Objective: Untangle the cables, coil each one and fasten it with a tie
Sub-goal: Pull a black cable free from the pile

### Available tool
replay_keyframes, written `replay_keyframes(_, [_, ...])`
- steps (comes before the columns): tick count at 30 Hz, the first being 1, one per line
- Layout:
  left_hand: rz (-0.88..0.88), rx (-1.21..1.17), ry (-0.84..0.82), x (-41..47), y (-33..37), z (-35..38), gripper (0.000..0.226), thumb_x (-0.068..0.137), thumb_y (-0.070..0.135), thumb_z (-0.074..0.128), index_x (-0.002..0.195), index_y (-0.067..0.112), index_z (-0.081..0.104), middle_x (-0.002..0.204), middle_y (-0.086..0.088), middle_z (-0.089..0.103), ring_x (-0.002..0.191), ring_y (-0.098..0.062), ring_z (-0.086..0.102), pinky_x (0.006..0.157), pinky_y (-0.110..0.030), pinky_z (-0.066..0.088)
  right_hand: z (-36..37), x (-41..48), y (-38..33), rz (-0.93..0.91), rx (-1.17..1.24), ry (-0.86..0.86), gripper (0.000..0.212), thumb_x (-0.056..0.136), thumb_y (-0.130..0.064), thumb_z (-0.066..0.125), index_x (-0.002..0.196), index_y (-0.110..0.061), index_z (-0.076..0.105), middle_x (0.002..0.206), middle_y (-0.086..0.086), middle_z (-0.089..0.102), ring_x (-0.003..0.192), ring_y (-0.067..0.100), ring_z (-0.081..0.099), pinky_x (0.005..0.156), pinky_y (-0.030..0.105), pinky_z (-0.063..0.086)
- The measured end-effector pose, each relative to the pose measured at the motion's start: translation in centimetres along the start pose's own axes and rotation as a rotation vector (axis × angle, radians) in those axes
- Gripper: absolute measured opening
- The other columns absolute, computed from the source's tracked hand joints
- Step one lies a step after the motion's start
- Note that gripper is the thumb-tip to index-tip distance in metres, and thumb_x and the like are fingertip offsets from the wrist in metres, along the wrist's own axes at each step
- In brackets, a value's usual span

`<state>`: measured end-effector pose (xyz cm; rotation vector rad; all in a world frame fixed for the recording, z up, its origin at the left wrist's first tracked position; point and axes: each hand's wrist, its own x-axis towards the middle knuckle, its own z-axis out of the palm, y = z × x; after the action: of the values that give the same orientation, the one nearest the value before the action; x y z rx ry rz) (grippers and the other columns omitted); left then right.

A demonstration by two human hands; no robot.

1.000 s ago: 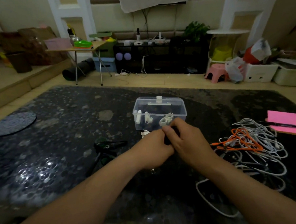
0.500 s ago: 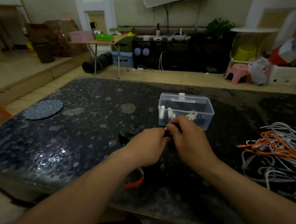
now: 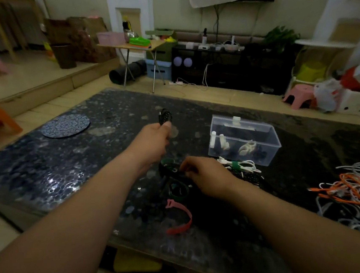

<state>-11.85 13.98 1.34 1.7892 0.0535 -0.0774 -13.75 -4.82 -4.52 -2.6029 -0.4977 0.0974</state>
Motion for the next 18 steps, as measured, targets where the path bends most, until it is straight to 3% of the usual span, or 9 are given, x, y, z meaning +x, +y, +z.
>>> replay_keyframes(12, [0.058,0.016,-0.064,-0.3,0.8,-0.3,0.036,0.112,0.042,0.044,0.086,0.019,0.053,0.066,0.003,0.044,0.052,-0.012,0.038,0.050,-0.029,0.031,1.2,4.4,-0.9,-0.044,-0.201,-0.043,0.016,0.096,-0.023,0.067,0.110,-0.024,0.075,0.116,0.005,0.073,0.107,0.029,0.068,0.089,0.043,0.057])
replay_keyframes(18, [0.074,0.016,-0.075,-0.2,1.1,0.0,0.037,0.111,0.043,0.044,0.086,0.019,0.056,0.067,0.003,0.046,0.053,-0.011,0.040,0.051,-0.029,0.033,1.2,5.5,-1.7,-0.016,-0.294,-0.109,0.015,0.102,-0.024,0.059,0.107,-0.014,0.067,0.116,0.014,0.068,0.105,0.037,0.065,0.082,0.041,0.051])
